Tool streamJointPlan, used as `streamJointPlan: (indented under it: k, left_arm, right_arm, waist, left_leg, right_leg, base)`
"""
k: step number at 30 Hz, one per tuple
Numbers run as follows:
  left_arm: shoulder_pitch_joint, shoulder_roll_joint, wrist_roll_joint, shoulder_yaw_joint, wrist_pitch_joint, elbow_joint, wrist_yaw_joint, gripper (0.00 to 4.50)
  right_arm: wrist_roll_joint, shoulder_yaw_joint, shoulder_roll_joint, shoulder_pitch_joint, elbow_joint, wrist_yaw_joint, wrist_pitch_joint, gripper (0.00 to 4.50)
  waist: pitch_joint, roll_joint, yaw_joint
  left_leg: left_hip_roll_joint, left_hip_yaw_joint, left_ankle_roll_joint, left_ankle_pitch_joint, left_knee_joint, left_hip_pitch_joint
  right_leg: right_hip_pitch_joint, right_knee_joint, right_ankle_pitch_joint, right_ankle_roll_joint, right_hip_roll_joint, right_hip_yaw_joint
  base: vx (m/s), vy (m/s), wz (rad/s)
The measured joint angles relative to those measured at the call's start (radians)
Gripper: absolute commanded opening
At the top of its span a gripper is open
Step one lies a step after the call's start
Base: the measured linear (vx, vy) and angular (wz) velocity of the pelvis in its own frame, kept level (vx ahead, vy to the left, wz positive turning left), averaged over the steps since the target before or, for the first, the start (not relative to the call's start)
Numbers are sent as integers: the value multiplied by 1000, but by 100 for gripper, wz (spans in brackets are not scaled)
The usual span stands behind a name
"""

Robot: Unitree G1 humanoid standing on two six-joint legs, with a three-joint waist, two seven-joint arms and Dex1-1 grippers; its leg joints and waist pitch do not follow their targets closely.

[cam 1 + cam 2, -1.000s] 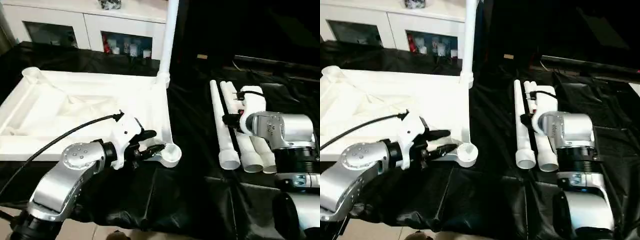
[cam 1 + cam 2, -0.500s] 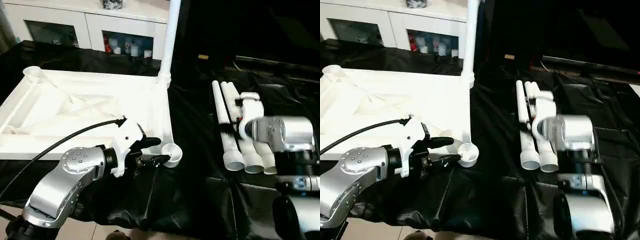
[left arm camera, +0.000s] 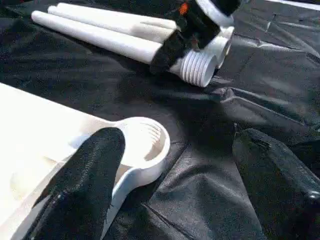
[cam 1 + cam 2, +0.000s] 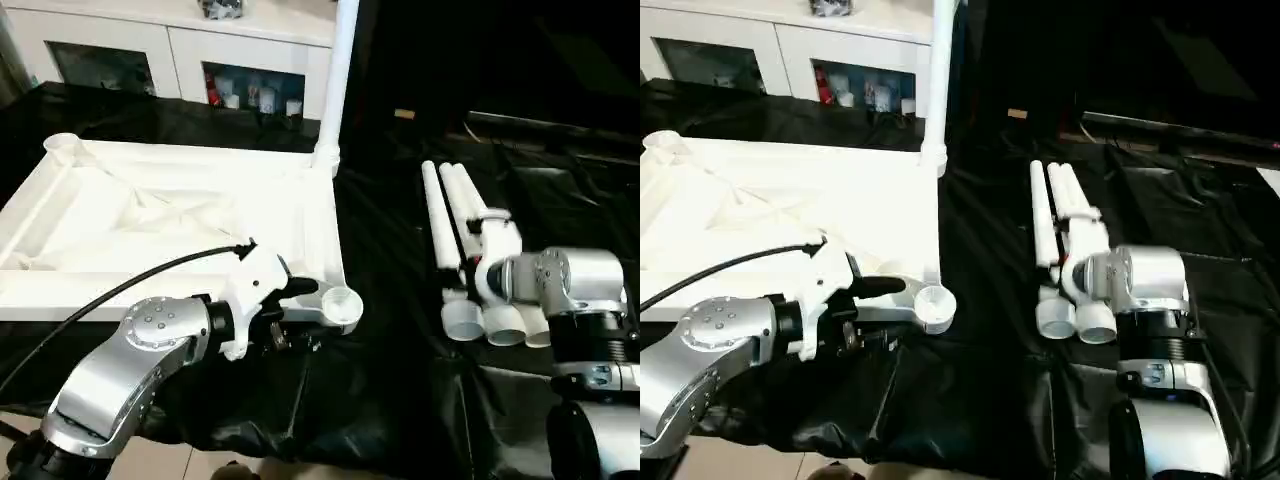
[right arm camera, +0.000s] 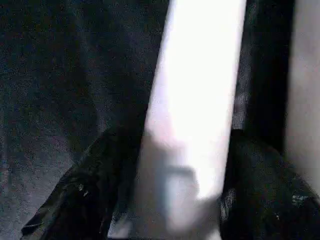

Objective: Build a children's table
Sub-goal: Pick table leg

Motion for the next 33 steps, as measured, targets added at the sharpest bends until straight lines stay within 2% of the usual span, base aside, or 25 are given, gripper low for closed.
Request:
streamJointPlan:
  k: [1, 2, 4, 9, 14, 18, 22, 25, 27, 29, 33]
  left_arm:
    - [0, 0, 0, -1, 0, 0, 0, 425]
    - [0, 0, 0, -3, 0, 0, 0, 442]
    - [-2, -2, 4, -6, -3, 0, 2, 448]
    - [-10, -3, 16, -14, -12, 2, 10, 450]
    - [-22, -3, 24, -13, -28, 4, 14, 450]
    - [-27, -6, 26, -3, -34, 25, 26, 450]
    - [-69, -35, 27, 26, -38, 65, 58, 450]
    - [-145, -89, 35, 51, -37, 115, 124, 450]
    - [-191, -159, 31, 83, -27, 156, 181, 450]
    - [-230, -222, 19, 124, -5, 203, 239, 450]
    - [-313, -349, -68, 202, 75, 271, 329, 450]
  right_arm:
    - [0, 0, 0, 0, 0, 1, -1, 332]
    - [0, 1, -1, 0, 7, 7, -5, 305]
    - [0, 11, -9, 0, 23, 22, -19, 299]
    - [-1, 25, -19, -2, 60, 44, -44, 255]
    - [0, 19, -19, -10, 92, 43, -69, 207]
    - [5, 0, -10, -12, 106, 35, -89, 194]
    - [33, -42, 27, -6, 75, 32, -108, 191]
    - [91, -69, 88, 10, -9, 48, -155, 191]
    - [119, -103, 104, 36, -69, 53, -189, 191]
    - [150, -124, 127, 62, -134, 66, -209, 191]
    - [260, -160, 206, 163, -292, 141, -219, 191]
  waist:
    - [0, -1, 0]
    - [-1, -1, 0]
    - [-2, -3, 0]
    - [-5, -9, 0]
    - [-6, -16, 0]
    - [-7, -17, 0]
    - [-1, -5, 1]
    - [0, 15, 3]
    - [0, 26, 17]
    - [1, 29, 27]
    - [1, 25, 43]
  left_leg:
    - [0, 0, -1, 1, 0, 0]
    - [0, 0, -1, 1, 0, 0]
    - [0, 0, -1, 1, 0, 0]
    - [0, 0, -1, 1, 0, 1]
    - [0, 0, -1, 1, 0, 1]
    - [1, 0, -1, 1, 0, 1]
    - [1, 0, -1, 1, 0, 1]
    - [1, -1, -1, 1, 0, 0]
    - [1, -1, -1, 1, 0, -1]
    - [2, -1, -1, 1, 0, -1]
    - [4, -1, 7, 6, 0, -4]
  right_leg:
    - [0, 0, 0, 0, 0, 0]
    - [0, 0, 0, 0, 0, 0]
    - [0, 0, 0, 0, 0, 0]
    - [1, 0, 0, 0, 0, 0]
    - [1, 0, 0, 0, 0, 0]
    - [1, 0, 1, -1, 0, -1]
    - [1, 0, 4, -2, 0, -1]
    - [0, 0, 5, -2, 0, -1]
    - [0, 0, 5, -2, 0, -2]
    - [0, 0, 5, -2, 0, -3]
    - [0, -1, 3, -4, 0, -8]
  base:
    - [0, 0, 0]
    - [0, 0, 0]
    - [0, 0, 0]
    - [0, 0, 0]
    - [0, 0, 0]
    - [0, 0, 0]
    - [0, 0, 0]
    - [0, 0, 0]
    - [0, 0, 0]
    - [0, 0, 0]
    - [0, 0, 0]
